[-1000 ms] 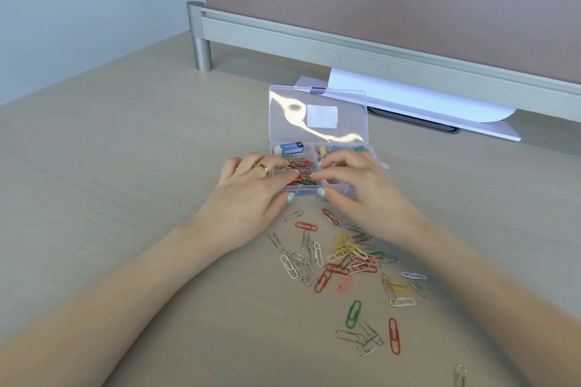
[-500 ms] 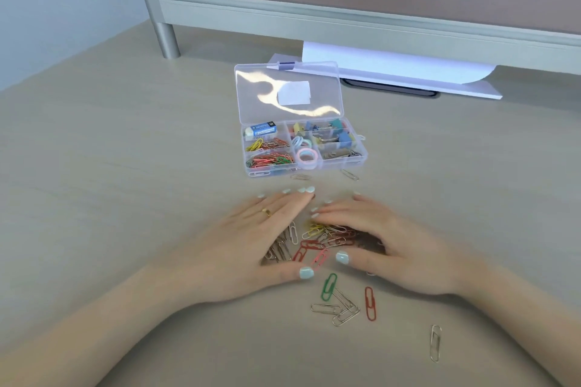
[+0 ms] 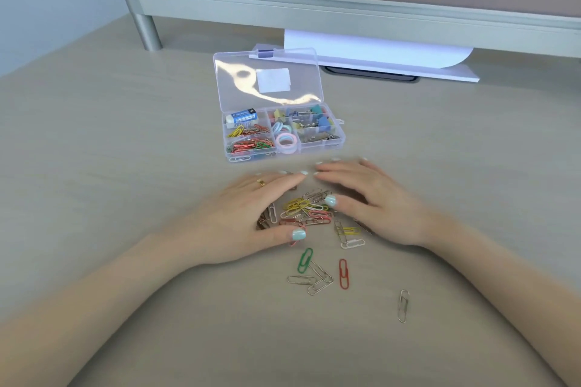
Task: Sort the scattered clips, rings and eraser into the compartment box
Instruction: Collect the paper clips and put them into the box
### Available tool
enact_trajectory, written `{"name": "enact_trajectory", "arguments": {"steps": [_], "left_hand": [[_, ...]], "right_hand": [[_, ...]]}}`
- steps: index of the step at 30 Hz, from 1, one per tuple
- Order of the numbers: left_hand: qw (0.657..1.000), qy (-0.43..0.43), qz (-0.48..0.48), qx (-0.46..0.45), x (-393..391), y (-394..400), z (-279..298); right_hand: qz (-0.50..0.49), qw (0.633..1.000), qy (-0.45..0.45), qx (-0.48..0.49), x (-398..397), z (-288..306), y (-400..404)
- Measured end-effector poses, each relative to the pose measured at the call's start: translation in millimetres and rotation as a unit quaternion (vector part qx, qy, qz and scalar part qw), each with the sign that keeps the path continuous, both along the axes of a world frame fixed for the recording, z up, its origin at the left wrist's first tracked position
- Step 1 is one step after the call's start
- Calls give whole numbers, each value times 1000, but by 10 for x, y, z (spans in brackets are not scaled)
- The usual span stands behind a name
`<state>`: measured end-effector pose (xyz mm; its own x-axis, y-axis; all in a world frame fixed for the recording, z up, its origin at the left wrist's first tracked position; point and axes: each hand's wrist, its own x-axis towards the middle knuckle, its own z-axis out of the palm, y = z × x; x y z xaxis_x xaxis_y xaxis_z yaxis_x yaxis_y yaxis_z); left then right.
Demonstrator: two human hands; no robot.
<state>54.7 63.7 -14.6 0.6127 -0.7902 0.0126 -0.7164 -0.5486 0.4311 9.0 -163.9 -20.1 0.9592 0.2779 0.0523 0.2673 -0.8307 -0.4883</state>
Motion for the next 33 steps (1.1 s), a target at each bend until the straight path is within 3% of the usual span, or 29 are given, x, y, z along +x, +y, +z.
{"name": "enact_trajectory", "arguments": {"steps": [3,6,10,14,21,24,29,33], "left_hand": [[1000,22,-20,-8,-111,68,62],[1000,20,-16,7,-192,218,82],[993,-43,29,106,-343,436,14],[988,-37,72,134,-444,477,-3],[988,-32,48,142,-356,229,2],[991,-47,48,120,-308,82,-26],[991,-96,91,1,-221,-61,-95],[989,-61,102,-87,-162,-109,-112]], "right_hand": [[41,999,12,27,-181,39,29],[14,998,11,55,-404,82,5],[-44,997,18,-57,-804,69,-111],[-73,982,42,-171,-1095,33,-139],[-65,984,56,-155,-696,43,32],[-54,990,17,-129,-441,16,170],[-70,996,-52,-17,-211,-2,277],[-60,996,-54,47,-124,-13,245]]}}
